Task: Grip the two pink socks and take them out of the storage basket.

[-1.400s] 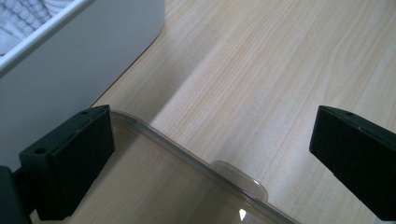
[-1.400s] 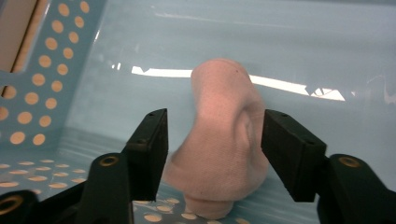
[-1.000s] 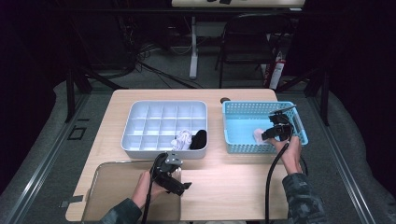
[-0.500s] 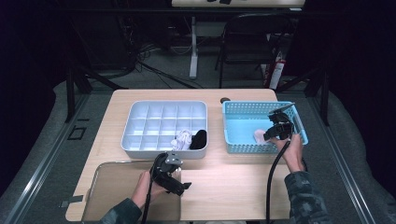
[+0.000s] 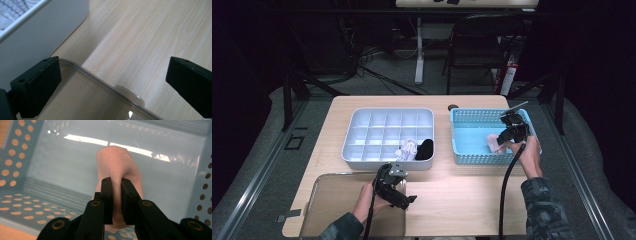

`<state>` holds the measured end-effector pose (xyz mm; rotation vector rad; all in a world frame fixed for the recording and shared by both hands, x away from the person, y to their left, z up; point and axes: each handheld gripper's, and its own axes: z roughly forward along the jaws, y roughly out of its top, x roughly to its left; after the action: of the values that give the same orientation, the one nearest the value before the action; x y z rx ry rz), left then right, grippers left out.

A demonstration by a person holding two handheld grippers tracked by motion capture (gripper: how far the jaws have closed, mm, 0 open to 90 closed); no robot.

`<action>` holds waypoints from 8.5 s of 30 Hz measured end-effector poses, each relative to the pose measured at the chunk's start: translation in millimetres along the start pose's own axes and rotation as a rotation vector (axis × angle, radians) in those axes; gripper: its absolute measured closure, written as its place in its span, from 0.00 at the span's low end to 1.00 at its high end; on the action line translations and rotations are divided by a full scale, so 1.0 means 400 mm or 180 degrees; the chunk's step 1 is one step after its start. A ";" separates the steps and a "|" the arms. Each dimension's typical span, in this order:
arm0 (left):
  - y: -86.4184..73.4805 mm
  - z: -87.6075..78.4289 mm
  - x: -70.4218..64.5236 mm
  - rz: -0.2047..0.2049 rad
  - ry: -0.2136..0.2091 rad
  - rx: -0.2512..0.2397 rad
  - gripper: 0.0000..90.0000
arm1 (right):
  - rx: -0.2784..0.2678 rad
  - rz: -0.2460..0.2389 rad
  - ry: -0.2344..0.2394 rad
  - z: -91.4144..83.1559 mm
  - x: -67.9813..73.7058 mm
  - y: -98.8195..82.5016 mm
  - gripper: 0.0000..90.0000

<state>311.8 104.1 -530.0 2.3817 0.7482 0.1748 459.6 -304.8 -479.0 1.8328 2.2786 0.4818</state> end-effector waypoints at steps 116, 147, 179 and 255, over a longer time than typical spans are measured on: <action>0.012 0.016 0.004 0.0056 0.0042 0.0030 0.00 | 0.0265 -0.0894 0.0438 0.005 0.302 -0.258 0.76; 0.012 0.018 0.002 0.0078 0.0025 0.0048 0.00 | 0.0303 -0.1078 0.0582 0.006 0.370 -0.281 0.91; 0.006 0.017 0.014 0.0053 0.0068 0.0050 0.00 | 0.0264 -0.0622 0.0623 0.062 0.249 -0.273 0.89; 0.025 0.031 -0.020 0.0094 -0.0026 0.0066 0.00 | -0.0311 -0.0804 0.0998 -0.014 0.306 -0.278 0.79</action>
<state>313.7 86.8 -533.4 2.4127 0.7144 0.1703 328.5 -207.6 -505.7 1.4823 2.5866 0.8707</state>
